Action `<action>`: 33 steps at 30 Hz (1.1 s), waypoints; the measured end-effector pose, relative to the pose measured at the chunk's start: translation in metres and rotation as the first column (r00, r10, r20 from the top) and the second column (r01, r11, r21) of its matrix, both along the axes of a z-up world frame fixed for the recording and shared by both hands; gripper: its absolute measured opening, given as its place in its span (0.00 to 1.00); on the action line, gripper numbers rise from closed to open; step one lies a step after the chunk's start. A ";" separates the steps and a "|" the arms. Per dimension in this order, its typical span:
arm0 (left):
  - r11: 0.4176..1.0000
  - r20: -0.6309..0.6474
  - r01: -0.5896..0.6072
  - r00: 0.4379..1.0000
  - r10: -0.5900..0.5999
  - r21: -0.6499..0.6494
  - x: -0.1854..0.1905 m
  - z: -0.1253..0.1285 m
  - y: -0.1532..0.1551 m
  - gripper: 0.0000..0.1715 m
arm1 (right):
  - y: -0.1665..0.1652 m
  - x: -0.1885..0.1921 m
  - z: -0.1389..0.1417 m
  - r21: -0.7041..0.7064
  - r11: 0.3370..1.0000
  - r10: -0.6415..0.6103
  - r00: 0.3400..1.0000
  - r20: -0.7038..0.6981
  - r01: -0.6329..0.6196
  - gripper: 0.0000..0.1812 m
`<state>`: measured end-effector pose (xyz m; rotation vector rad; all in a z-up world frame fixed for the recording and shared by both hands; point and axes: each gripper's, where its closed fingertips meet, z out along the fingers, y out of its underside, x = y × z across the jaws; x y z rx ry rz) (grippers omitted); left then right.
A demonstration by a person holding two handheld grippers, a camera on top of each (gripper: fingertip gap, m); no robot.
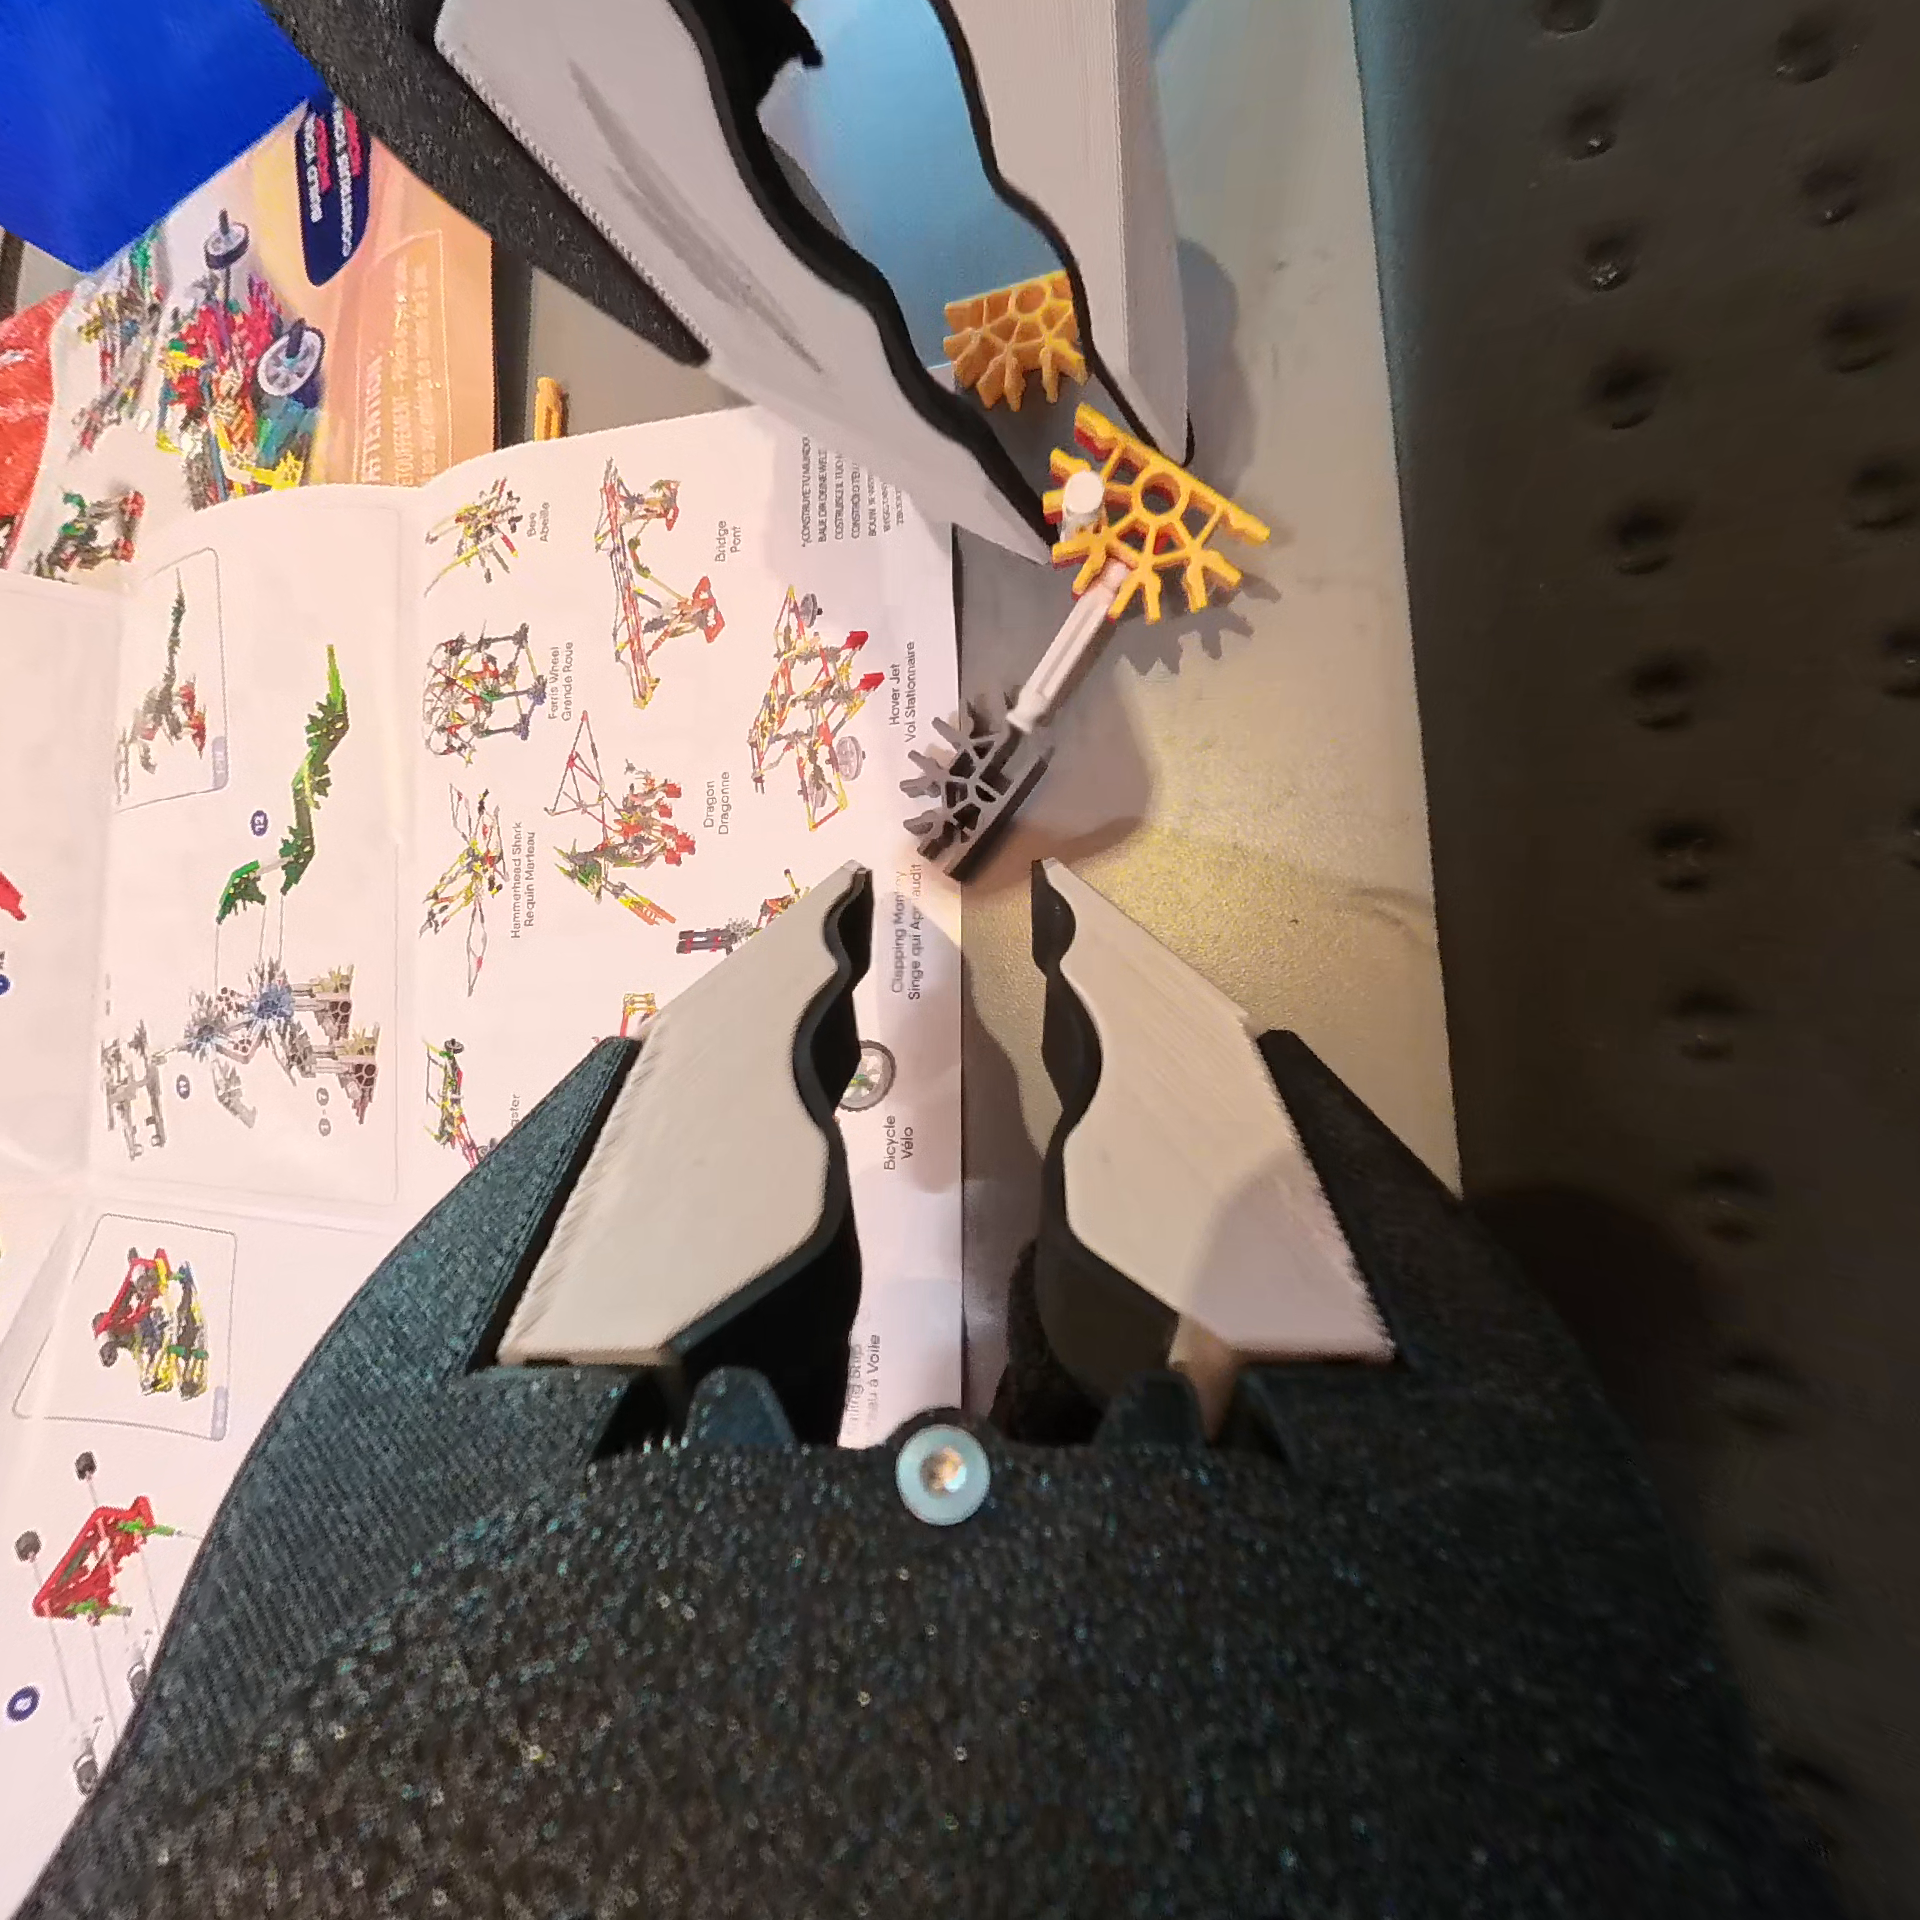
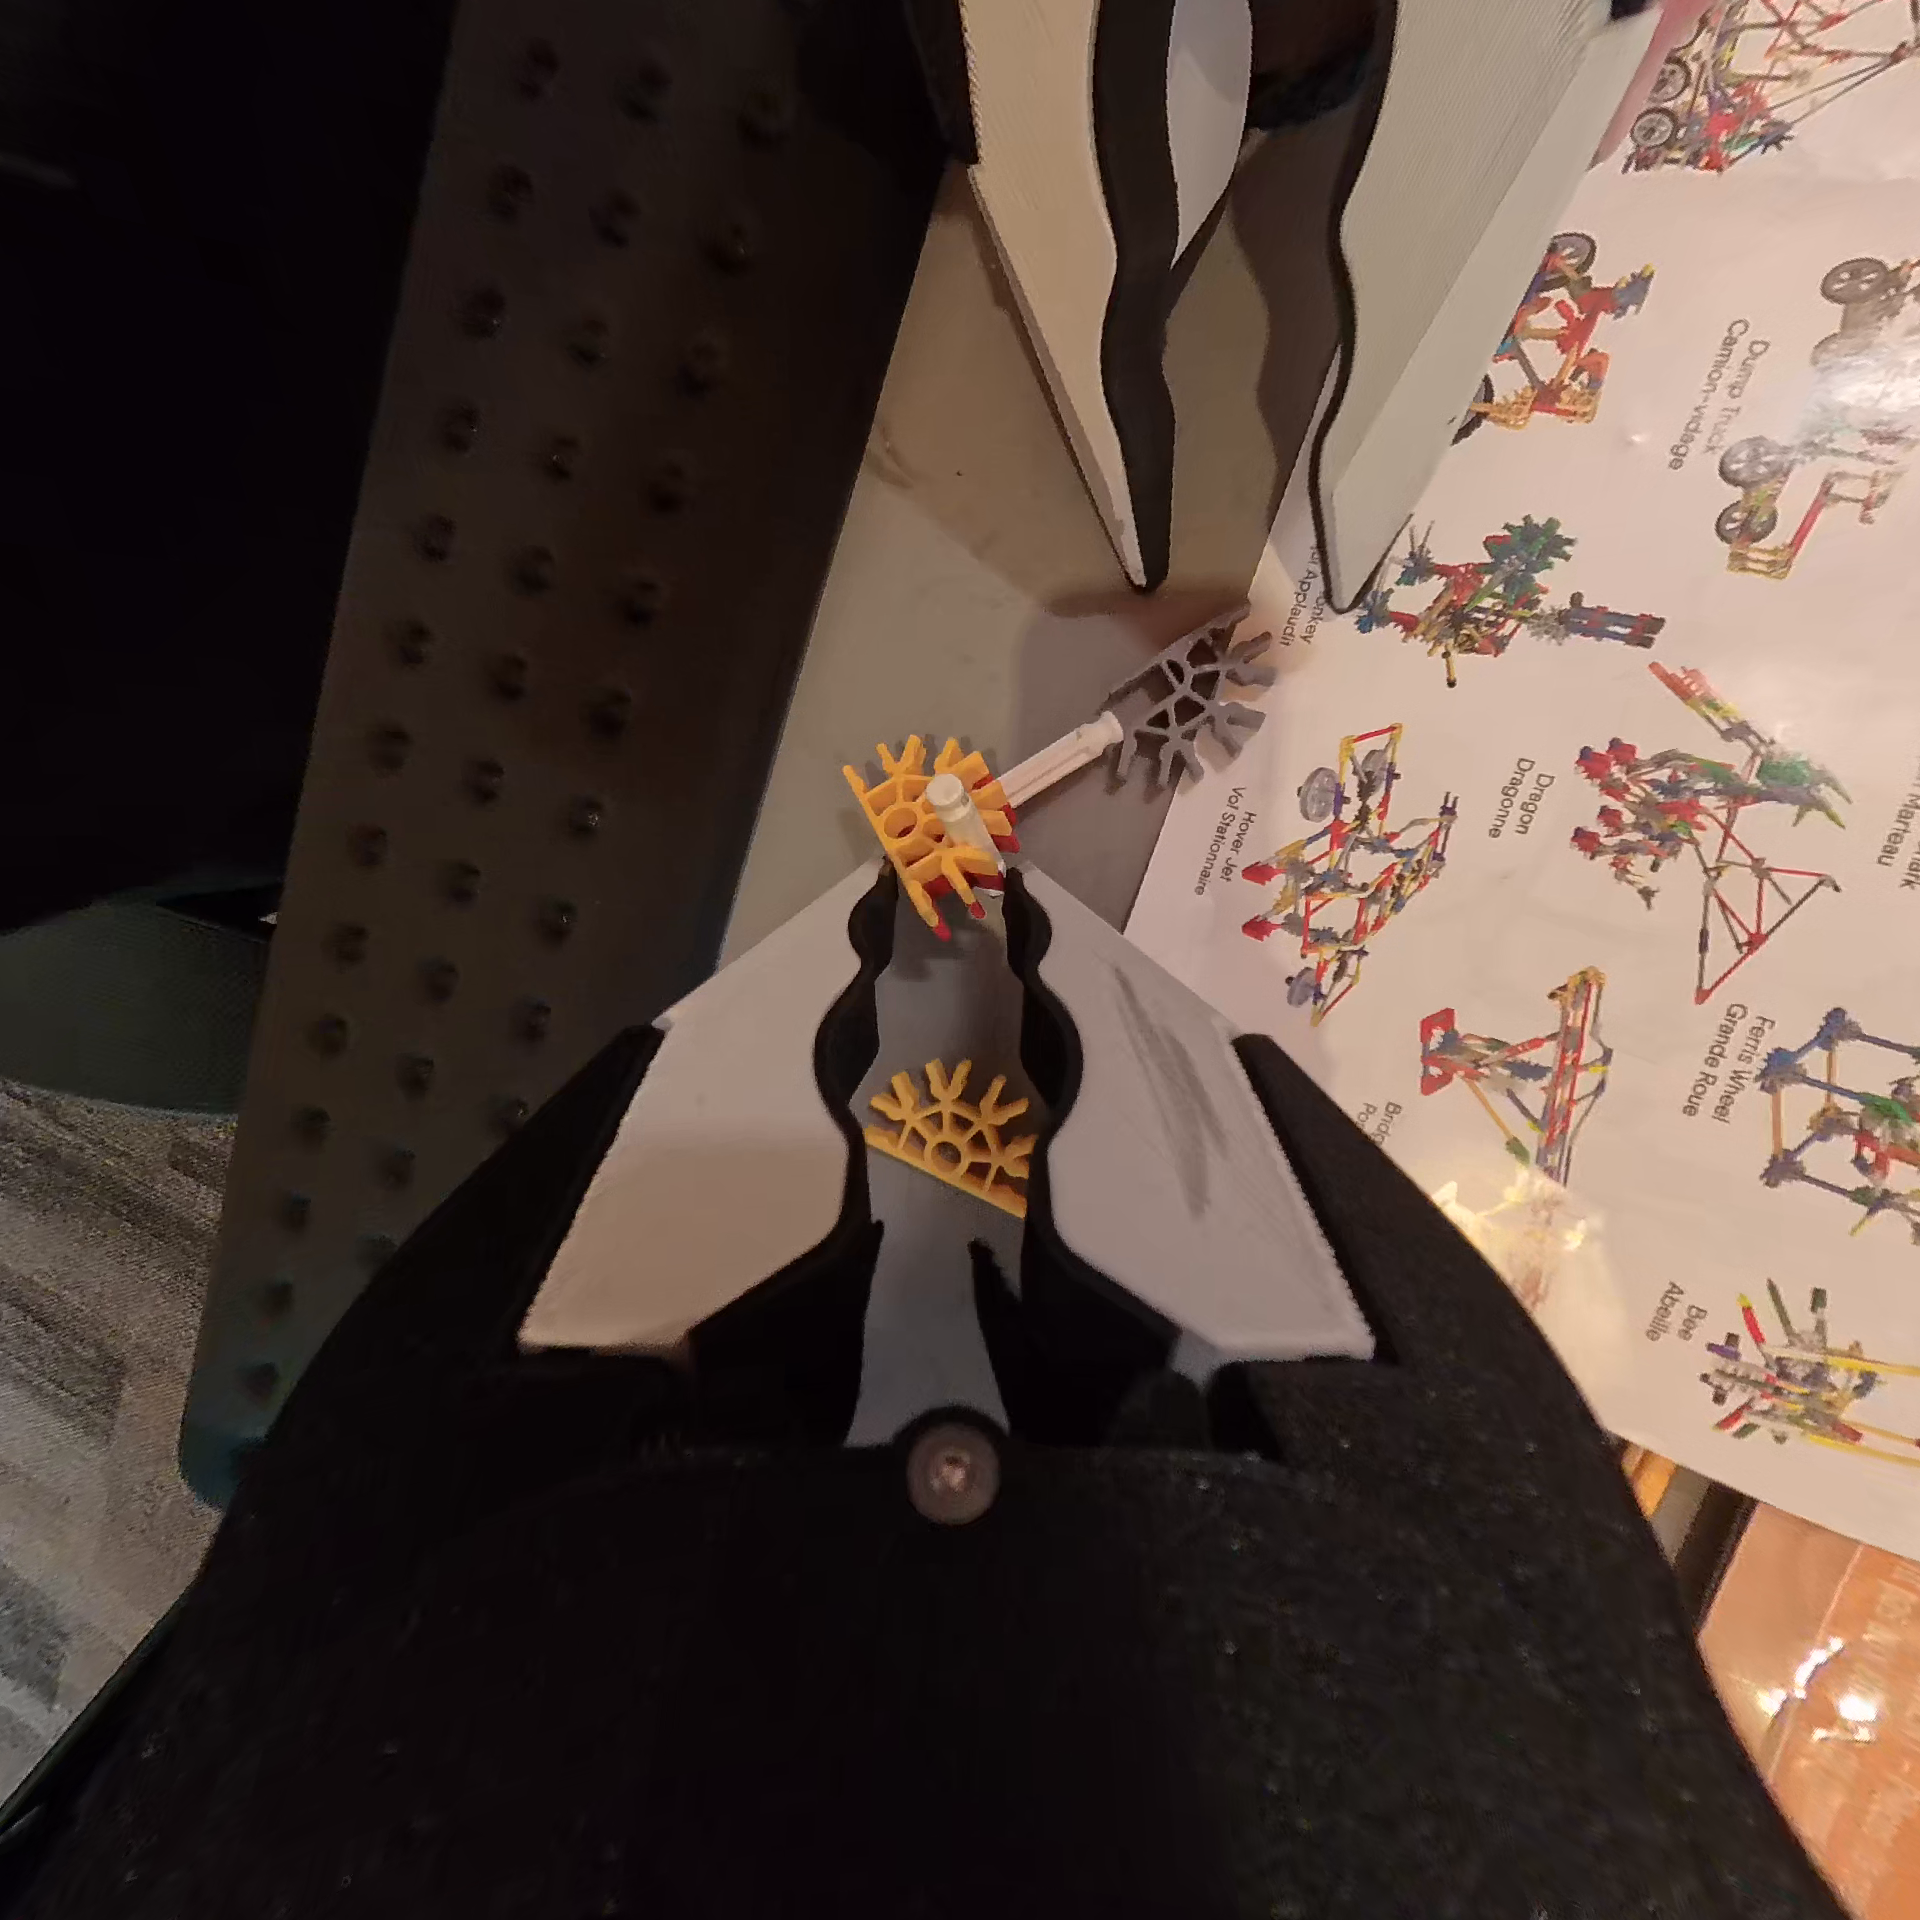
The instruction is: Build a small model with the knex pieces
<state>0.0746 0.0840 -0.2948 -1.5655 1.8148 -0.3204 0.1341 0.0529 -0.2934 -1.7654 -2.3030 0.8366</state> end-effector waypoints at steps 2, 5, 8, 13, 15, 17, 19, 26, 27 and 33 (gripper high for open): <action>1.000 -0.001 0.000 1.000 0.000 0.000 0.000 0.000 0.000 0.17 | 0.001 0.002 0.000 0.000 1.000 -0.003 1.000 0.006 0.003 0.11; 1.000 -0.002 -0.001 1.000 0.001 -0.008 0.000 0.000 0.000 0.17 | 0.003 0.002 -0.001 0.002 1.000 -0.009 1.000 0.011 0.009 0.11; 1.000 -0.002 -0.004 1.000 0.004 -0.026 0.000 -0.001 -0.001 0.16 | 0.004 0.004 -0.001 0.007 1.000 -0.014 1.000 0.016 0.014 0.11; 0.999 -0.006 -0.003 1.000 0.002 -0.033 0.000 -0.001 -0.002 0.15 | 0.007 0.007 0.000 0.011 1.000 -0.019 1.000 0.025 0.018 0.11; 1.000 -0.007 -0.004 1.000 0.004 -0.028 0.001 -0.001 -0.001 0.15 | 0.009 0.008 0.002 0.014 1.000 -0.023 1.000 0.022 0.022 0.11; 1.000 -0.005 -0.009 1.000 0.009 -0.024 0.001 0.000 0.000 0.17 | 0.008 0.009 0.002 0.004 1.000 -0.021 1.000 0.020 0.021 0.11; 0.999 -0.002 -0.014 1.000 0.014 -0.035 0.002 0.000 0.000 0.17 | 0.006 0.009 0.000 0.003 1.000 -0.012 1.000 0.028 0.012 0.11; 0.993 0.017 -0.030 0.999 0.032 -0.117 0.006 -0.002 -0.003 0.16 | 0.002 0.007 -0.003 -0.003 1.000 0.004 1.000 0.029 -0.003 0.11; 0.993 0.017 -0.027 0.999 0.029 -0.119 0.006 -0.003 -0.004 0.16 | 0.002 0.006 -0.003 -0.006 1.000 0.002 1.000 0.028 -0.002 0.11; 0.994 0.009 -0.003 1.000 0.004 -0.105 0.007 -0.004 -0.008 0.10 | -0.001 0.004 -0.004 -0.003 1.000 0.014 1.000 0.023 -0.014 0.10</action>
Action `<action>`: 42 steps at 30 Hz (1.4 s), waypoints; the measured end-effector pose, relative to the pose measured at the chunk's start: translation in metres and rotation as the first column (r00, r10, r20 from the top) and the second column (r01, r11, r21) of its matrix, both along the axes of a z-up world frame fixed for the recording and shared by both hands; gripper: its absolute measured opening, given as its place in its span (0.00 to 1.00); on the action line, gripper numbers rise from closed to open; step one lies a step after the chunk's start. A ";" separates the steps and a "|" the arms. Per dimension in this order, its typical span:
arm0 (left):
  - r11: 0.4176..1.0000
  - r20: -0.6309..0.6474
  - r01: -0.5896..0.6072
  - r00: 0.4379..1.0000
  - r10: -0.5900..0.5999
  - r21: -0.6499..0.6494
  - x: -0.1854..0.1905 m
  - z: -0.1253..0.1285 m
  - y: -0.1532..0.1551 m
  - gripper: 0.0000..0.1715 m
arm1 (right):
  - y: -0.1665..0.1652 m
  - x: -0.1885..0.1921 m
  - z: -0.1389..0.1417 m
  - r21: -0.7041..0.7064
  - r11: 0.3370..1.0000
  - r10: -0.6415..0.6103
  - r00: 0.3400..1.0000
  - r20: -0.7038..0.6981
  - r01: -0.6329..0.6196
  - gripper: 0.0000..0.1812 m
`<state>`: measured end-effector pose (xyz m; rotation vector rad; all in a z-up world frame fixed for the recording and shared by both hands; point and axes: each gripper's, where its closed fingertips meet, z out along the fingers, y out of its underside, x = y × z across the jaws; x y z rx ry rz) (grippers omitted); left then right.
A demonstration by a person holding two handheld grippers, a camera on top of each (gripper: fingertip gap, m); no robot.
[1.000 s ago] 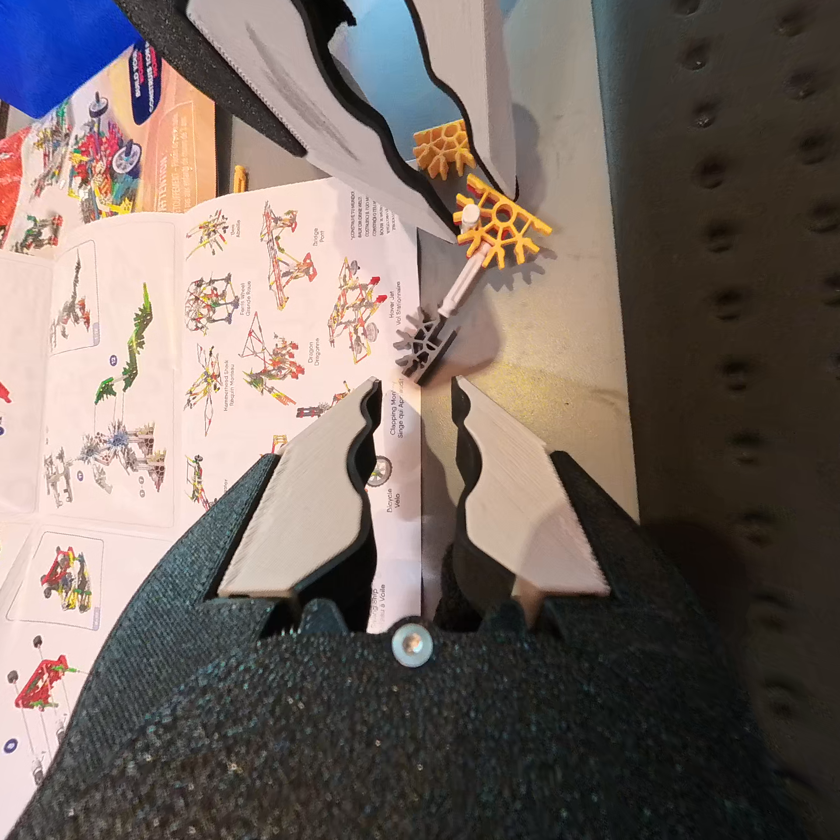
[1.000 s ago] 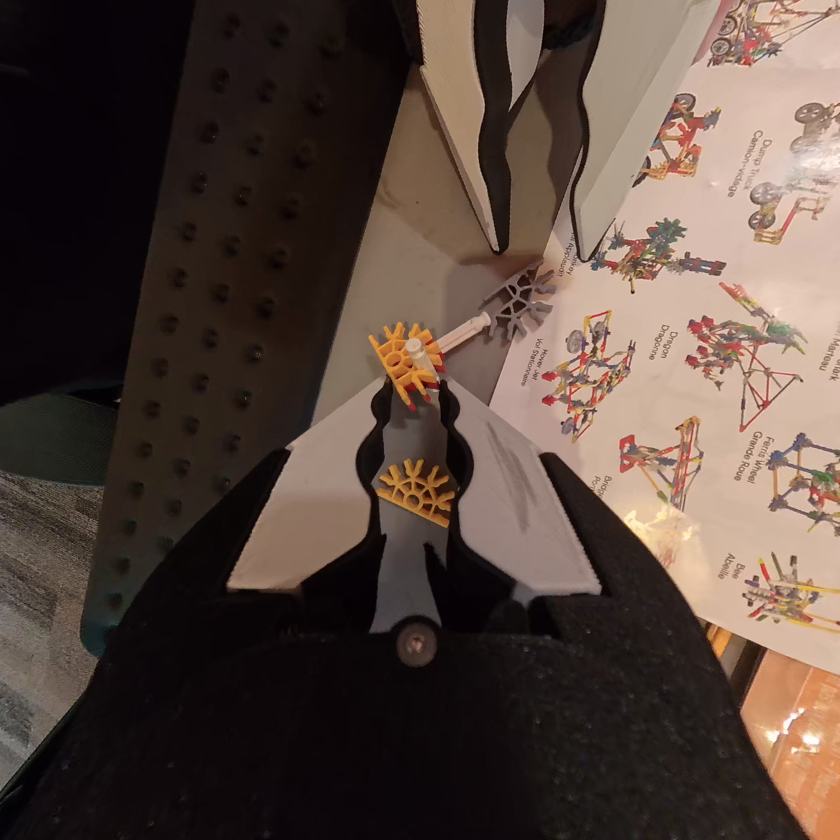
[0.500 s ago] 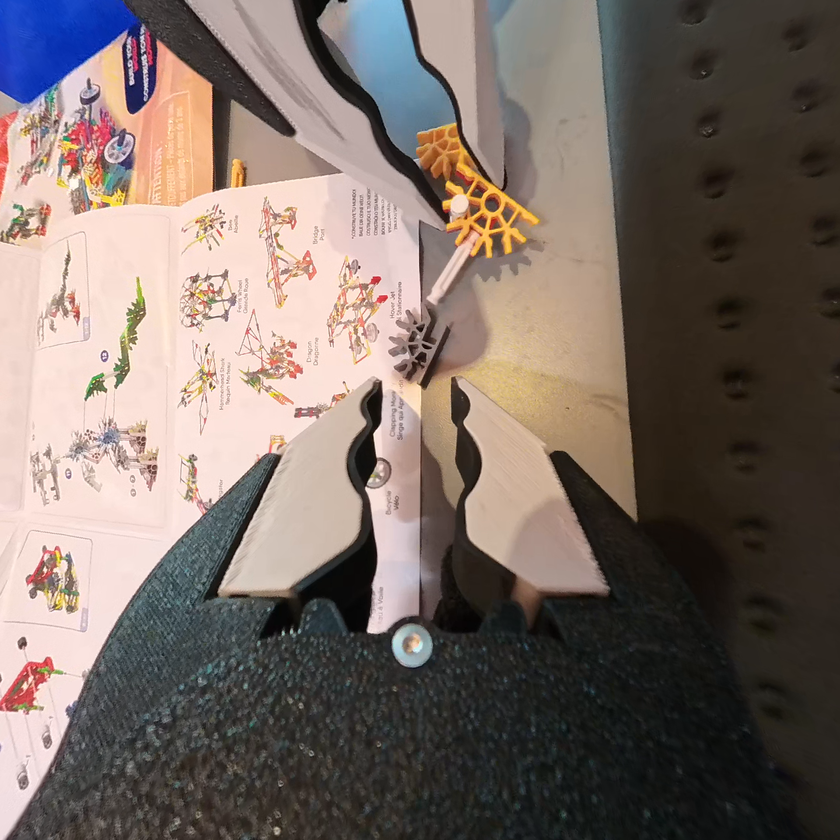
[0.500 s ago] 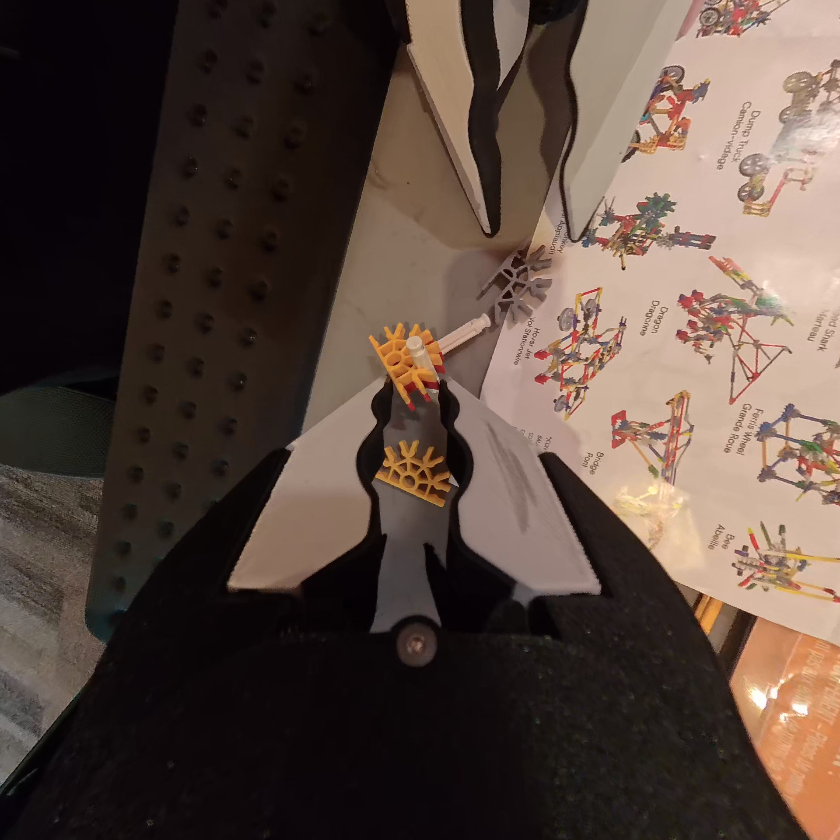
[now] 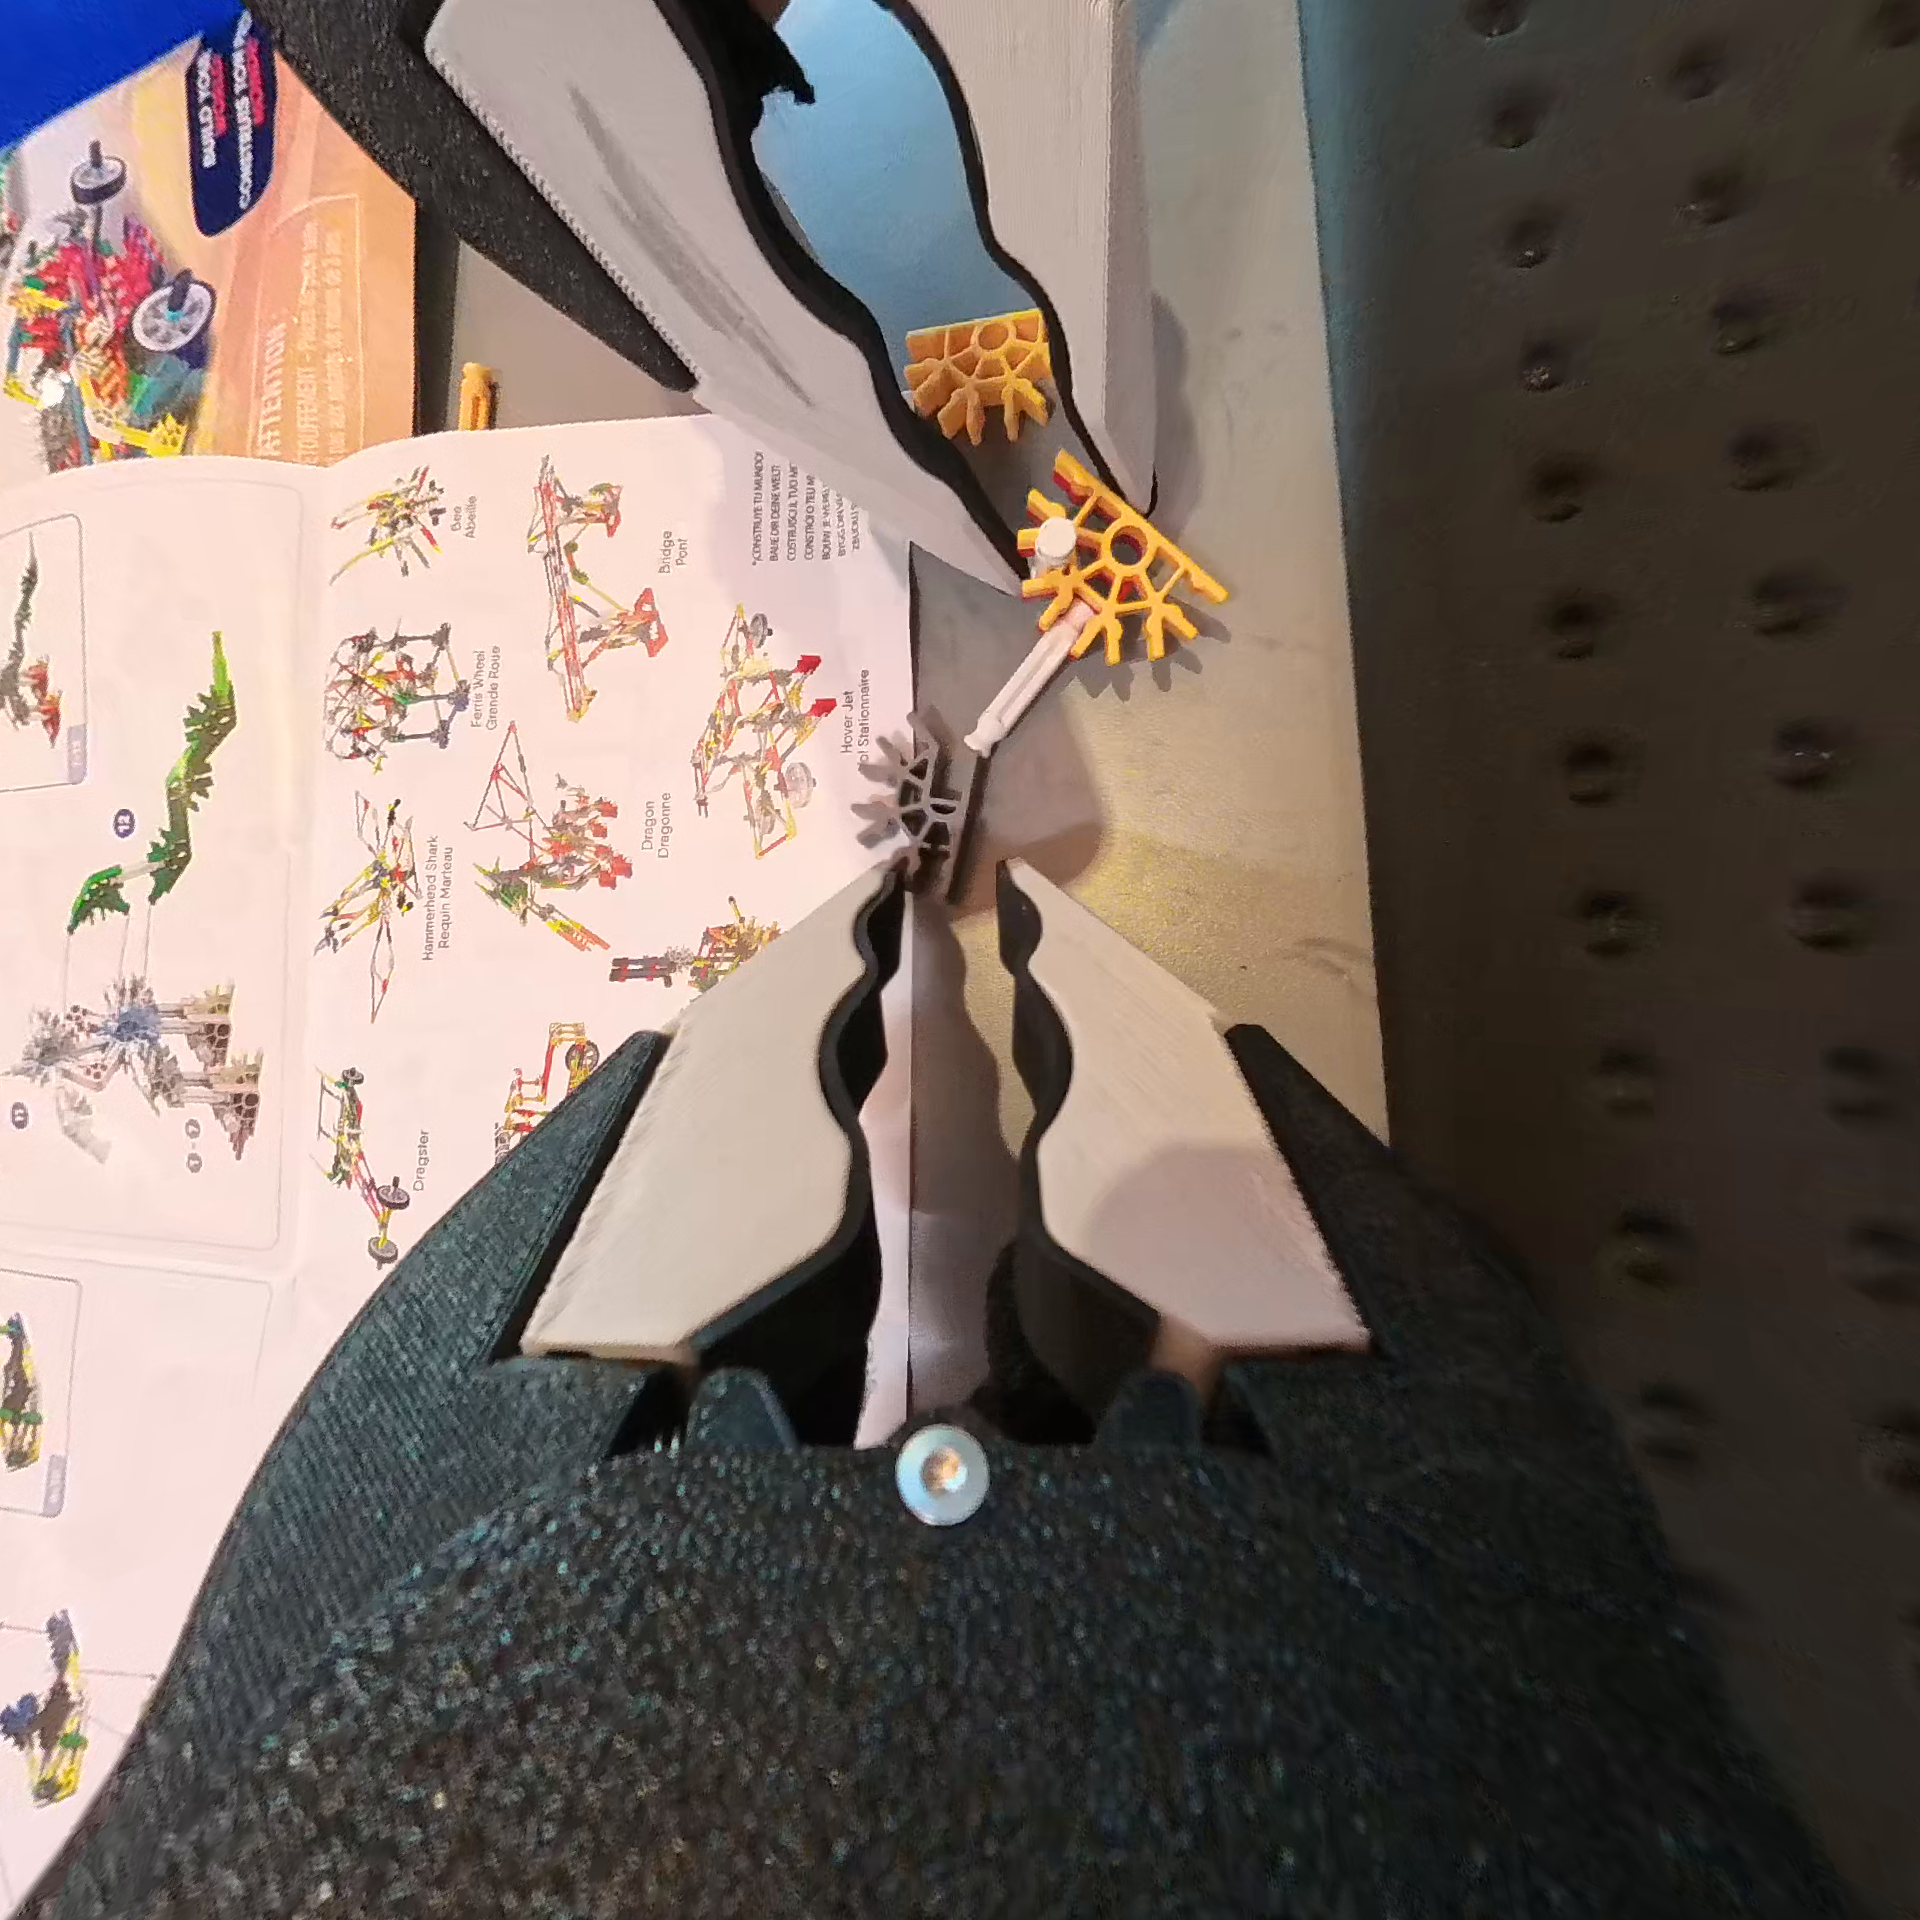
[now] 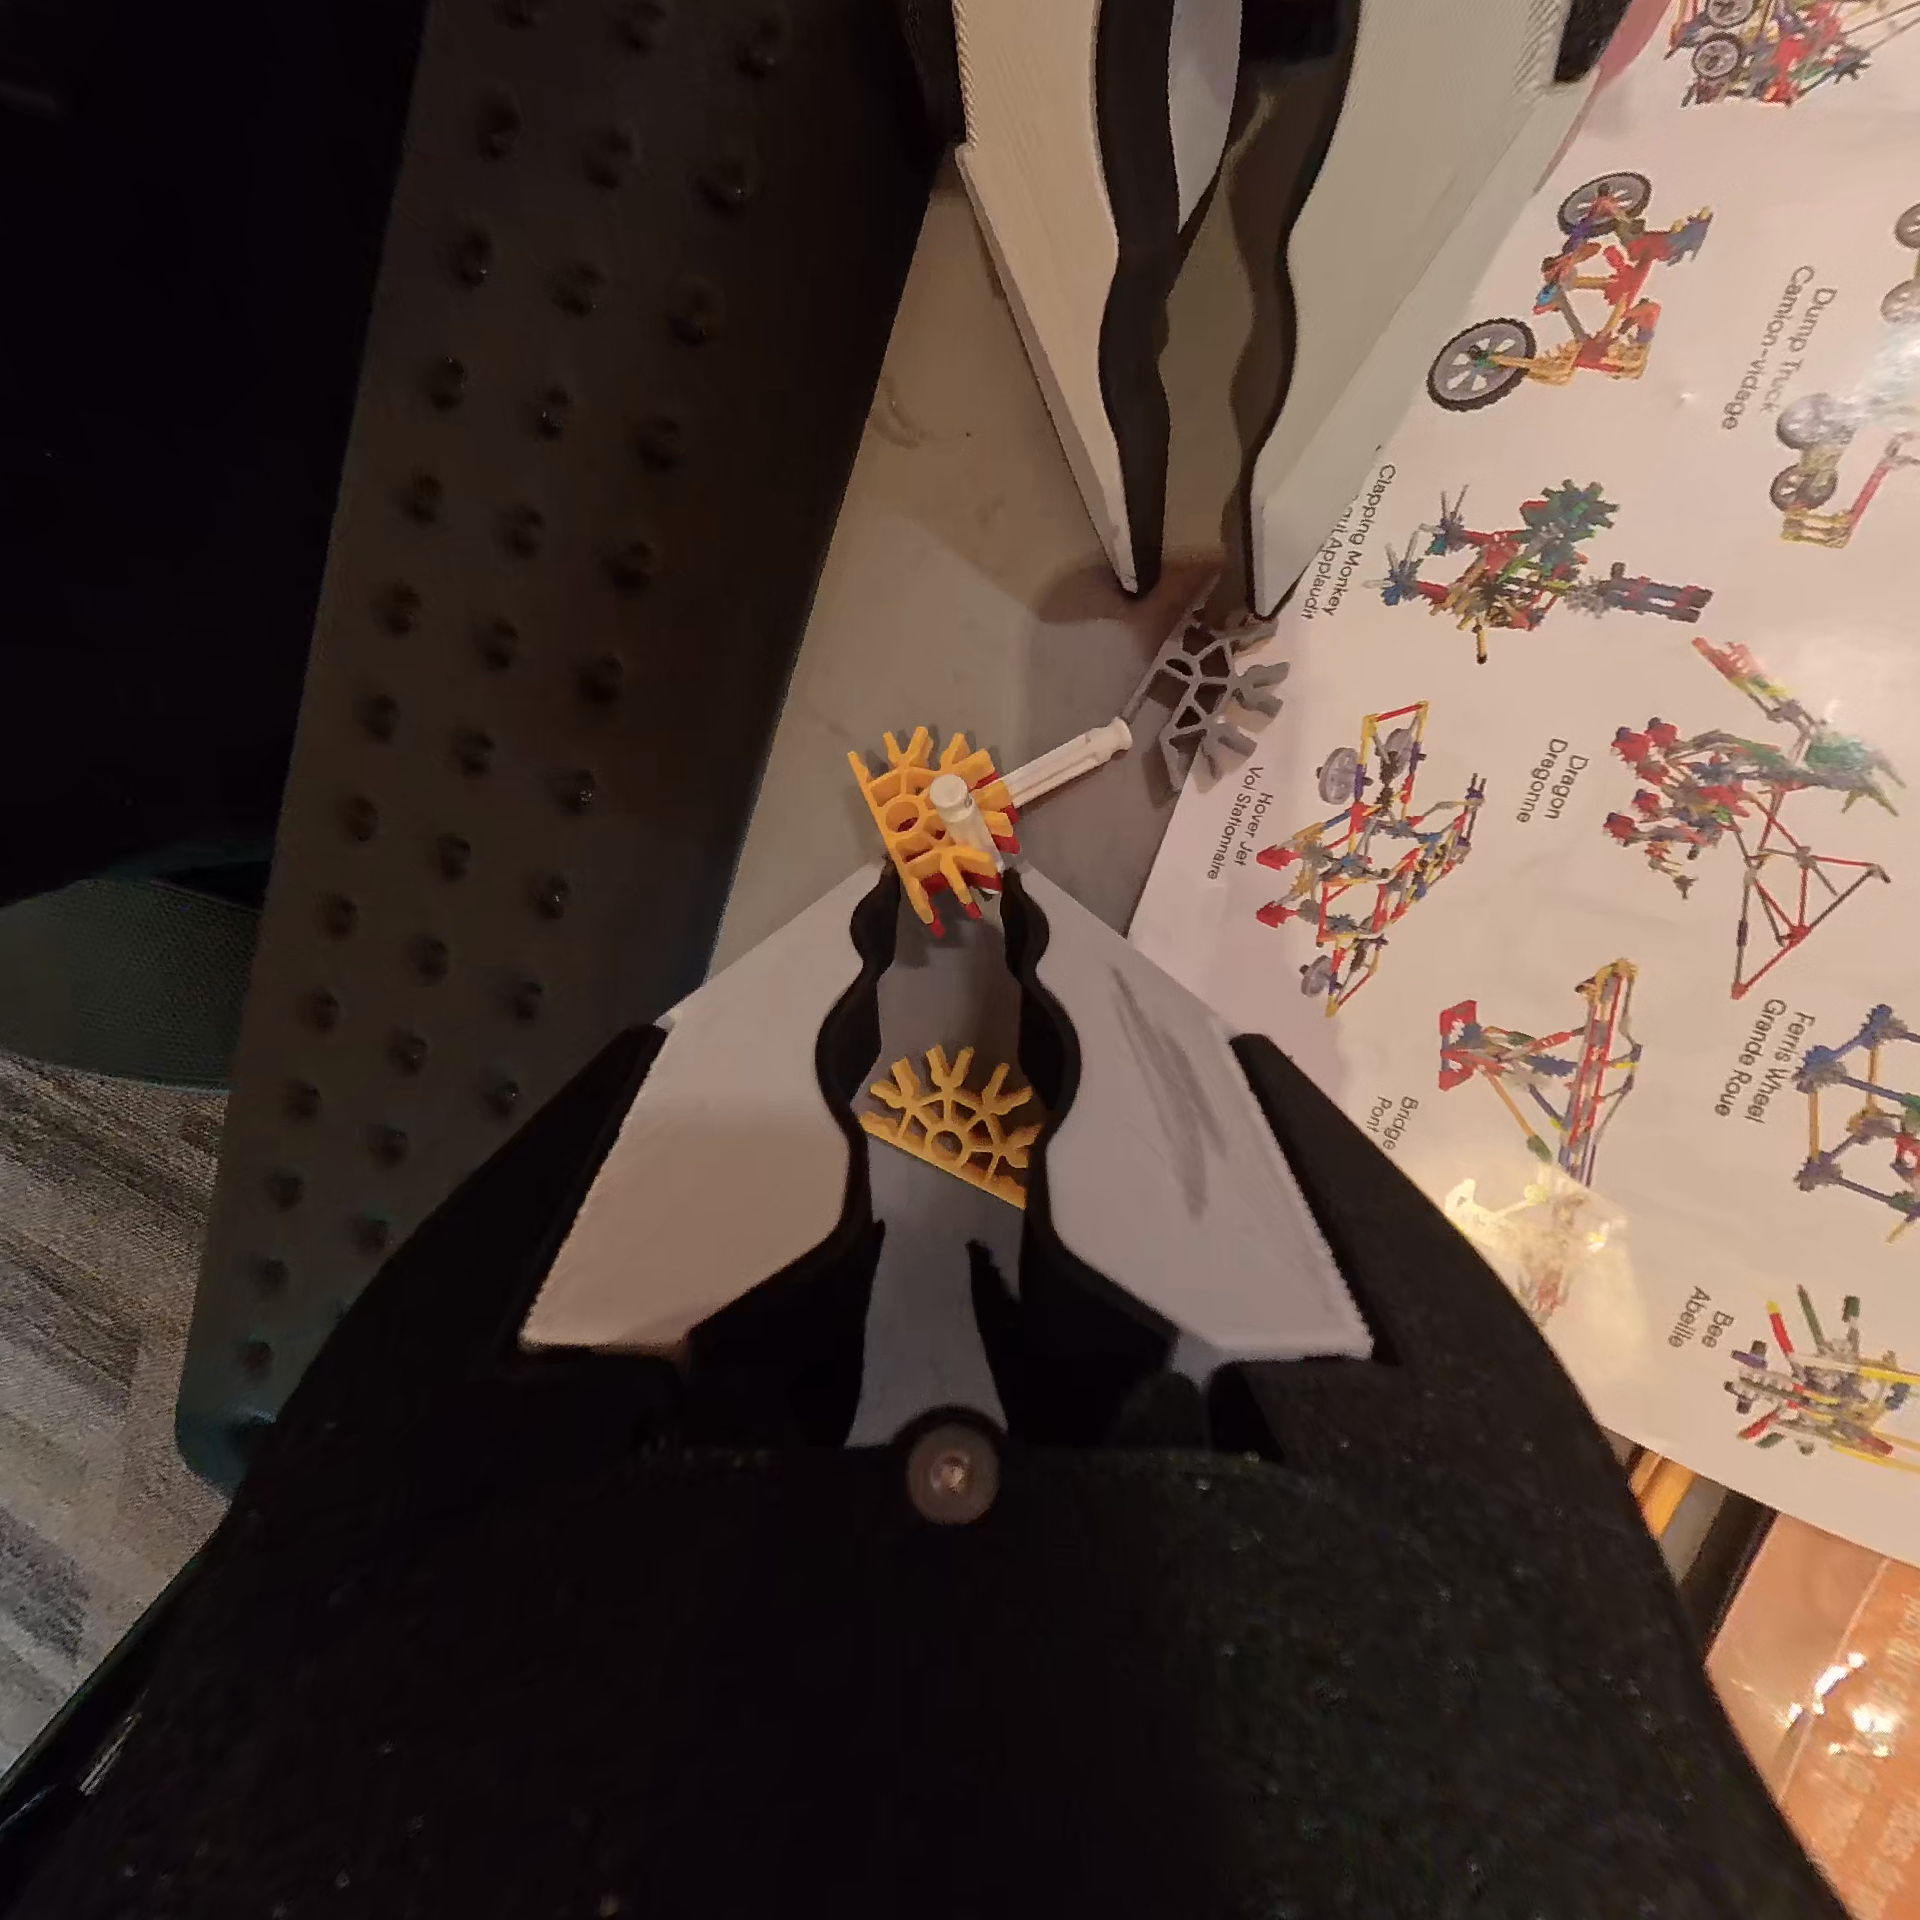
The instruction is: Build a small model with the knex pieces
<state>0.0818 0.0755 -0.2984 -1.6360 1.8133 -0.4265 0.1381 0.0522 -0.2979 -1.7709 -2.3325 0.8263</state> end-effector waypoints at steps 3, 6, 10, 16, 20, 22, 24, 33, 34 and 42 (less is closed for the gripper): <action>0.999 -0.005 -0.007 1.000 0.007 0.033 -0.001 0.000 0.004 0.05 | 0.001 0.000 0.001 0.001 1.000 -0.003 1.000 -0.006 0.003 0.10; 1.000 -0.005 -0.006 1.000 0.006 0.029 -0.001 0.000 0.003 0.05 | 0.002 0.000 0.002 0.003 1.000 -0.005 1.000 -0.010 0.005 0.10; 0.999 -0.010 0.004 1.000 -0.003 0.040 -0.001 0.000 0.002 0.05 | 0.002 0.001 0.002 0.002 1.000 -0.005 1.000 -0.009 0.005 0.10; 0.999 -0.020 0.010 1.000 -0.009 0.051 -0.002 0.000 0.002 0.05 | 0.003 0.001 0.003 0.002 1.000 -0.008 1.000 -0.012 0.008 0.10; 0.998 -0.028 0.010 1.000 -0.008 0.058 -0.004 0.000 0.003 0.05 | 0.002 0.002 0.003 -0.001 1.000 -0.006 1.000 -0.010 0.006 0.10; 0.998 -0.032 0.011 0.999 -0.009 0.062 -0.005 0.000 0.003 0.05 | 0.002 0.002 0.002 0.002 1.000 -0.006 1.000 -0.008 0.006 0.10; 0.998 -0.035 0.013 0.999 -0.010 0.069 -0.005 0.001 0.004 0.05 | 0.002 0.002 0.002 0.002 1.000 -0.006 1.000 -0.009 0.007 0.10; 0.996 -0.032 0.002 0.999 0.001 0.084 -0.009 0.006 0.009 0.05 | 0.003 0.002 0.004 0.001 1.000 -0.007 1.000 -0.013 0.007 0.10; 0.996 -0.030 0.000 1.000 0.003 0.087 -0.009 0.007 0.009 0.05 | 0.003 0.002 0.004 0.002 1.000 -0.006 1.000 -0.013 0.006 0.10; 0.996 -0.030 -0.008 1.000 0.011 0.089 -0.013 0.007 0.011 0.05 | 0.003 0.002 0.004 0.007 1.000 -0.008 1.000 -0.019 0.008 0.10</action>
